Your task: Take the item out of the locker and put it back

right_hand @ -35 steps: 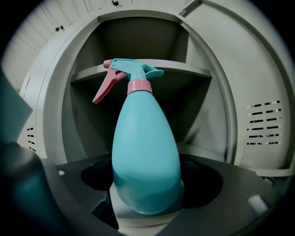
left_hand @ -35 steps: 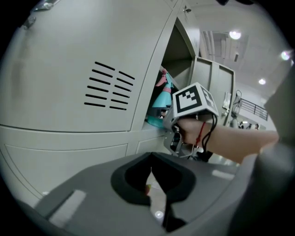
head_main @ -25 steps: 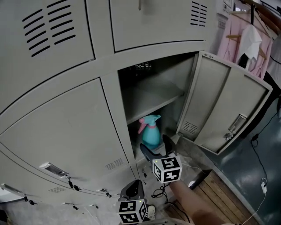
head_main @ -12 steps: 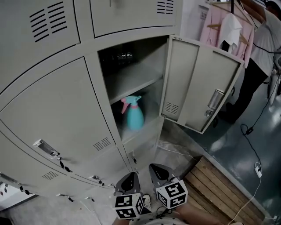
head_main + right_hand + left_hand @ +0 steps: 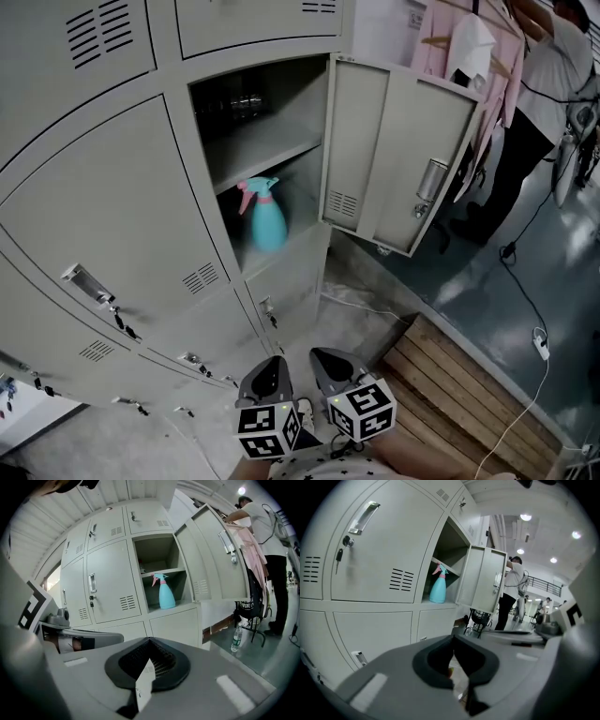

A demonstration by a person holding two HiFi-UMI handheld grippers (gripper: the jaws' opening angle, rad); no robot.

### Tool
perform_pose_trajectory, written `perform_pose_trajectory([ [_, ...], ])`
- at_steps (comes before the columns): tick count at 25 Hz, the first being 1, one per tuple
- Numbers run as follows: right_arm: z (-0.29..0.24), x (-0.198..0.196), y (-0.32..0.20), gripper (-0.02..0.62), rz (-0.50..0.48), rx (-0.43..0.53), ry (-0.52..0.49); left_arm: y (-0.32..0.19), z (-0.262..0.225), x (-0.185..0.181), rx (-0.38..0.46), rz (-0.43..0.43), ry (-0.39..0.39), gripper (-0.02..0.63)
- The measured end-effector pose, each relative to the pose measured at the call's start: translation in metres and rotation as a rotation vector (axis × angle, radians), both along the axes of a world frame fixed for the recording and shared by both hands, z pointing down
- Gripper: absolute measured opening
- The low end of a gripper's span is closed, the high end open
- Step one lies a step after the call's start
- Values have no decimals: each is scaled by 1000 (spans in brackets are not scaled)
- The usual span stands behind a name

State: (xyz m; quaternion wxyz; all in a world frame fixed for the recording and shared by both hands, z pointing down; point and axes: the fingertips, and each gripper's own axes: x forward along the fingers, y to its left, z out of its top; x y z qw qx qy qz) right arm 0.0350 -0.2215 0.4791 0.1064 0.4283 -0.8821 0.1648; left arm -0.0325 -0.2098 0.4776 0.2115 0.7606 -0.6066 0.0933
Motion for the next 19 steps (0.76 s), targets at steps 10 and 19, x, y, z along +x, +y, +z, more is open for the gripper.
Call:
perform_pose_trajectory([
  [10, 0, 7, 15, -3, -1, -13, 14, 15, -5, 3, 3, -11, 8, 8],
  [19, 0, 10, 19, -3, -13, -19, 17, 19, -2, 5, -9, -14, 21, 6],
])
